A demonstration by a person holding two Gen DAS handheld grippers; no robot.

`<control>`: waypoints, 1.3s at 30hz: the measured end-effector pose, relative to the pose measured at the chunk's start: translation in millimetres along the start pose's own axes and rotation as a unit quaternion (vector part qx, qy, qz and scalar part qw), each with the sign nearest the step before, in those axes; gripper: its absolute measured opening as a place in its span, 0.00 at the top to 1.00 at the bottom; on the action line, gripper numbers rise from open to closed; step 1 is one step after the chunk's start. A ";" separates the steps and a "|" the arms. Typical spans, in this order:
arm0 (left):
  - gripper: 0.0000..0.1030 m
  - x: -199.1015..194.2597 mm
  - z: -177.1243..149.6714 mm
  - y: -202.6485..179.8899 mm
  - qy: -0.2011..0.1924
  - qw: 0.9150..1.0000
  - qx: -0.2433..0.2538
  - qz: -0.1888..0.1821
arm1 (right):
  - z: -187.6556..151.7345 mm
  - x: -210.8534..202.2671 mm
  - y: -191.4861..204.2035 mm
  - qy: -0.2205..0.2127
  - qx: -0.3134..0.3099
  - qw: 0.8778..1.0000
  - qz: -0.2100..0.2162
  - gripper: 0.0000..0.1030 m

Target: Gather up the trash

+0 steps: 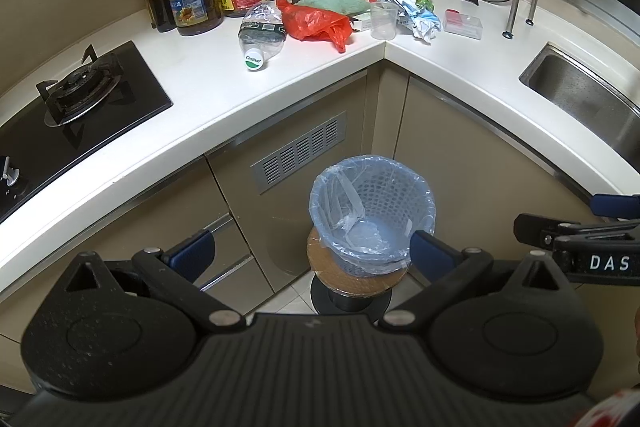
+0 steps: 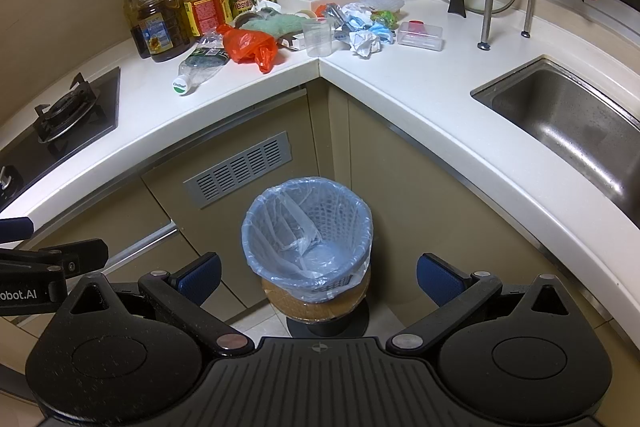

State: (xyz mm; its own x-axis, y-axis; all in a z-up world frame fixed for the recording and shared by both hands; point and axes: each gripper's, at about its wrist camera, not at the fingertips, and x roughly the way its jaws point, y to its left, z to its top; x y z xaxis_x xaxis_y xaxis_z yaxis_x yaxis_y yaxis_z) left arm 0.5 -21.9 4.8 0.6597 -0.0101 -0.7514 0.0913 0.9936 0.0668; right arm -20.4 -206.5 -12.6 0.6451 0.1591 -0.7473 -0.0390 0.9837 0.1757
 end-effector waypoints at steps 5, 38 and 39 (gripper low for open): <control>0.00 0.3 -0.3 0.3 0.000 1.000 0.000 0.000 | 0.4 0.4 -0.1 0.000 0.000 1.000 0.000 0.00; 0.00 -1.5 -3.3 -2.9 -0.002 1.000 0.000 -0.003 | 2.9 2.0 -0.4 -0.001 0.000 1.000 -0.001 0.00; 0.00 -1.3 -2.8 -3.0 -0.002 1.000 0.000 -0.003 | 2.8 1.9 -0.4 -0.001 0.000 1.000 -0.001 0.00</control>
State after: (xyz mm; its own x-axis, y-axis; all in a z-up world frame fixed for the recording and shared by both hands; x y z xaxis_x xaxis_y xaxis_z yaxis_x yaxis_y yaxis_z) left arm -2.7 -24.5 3.7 0.6619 -0.0171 -0.7494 0.0950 0.9936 0.0613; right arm -17.0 -206.9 -12.3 0.6465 0.1571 -0.7466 -0.0376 0.9839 0.1745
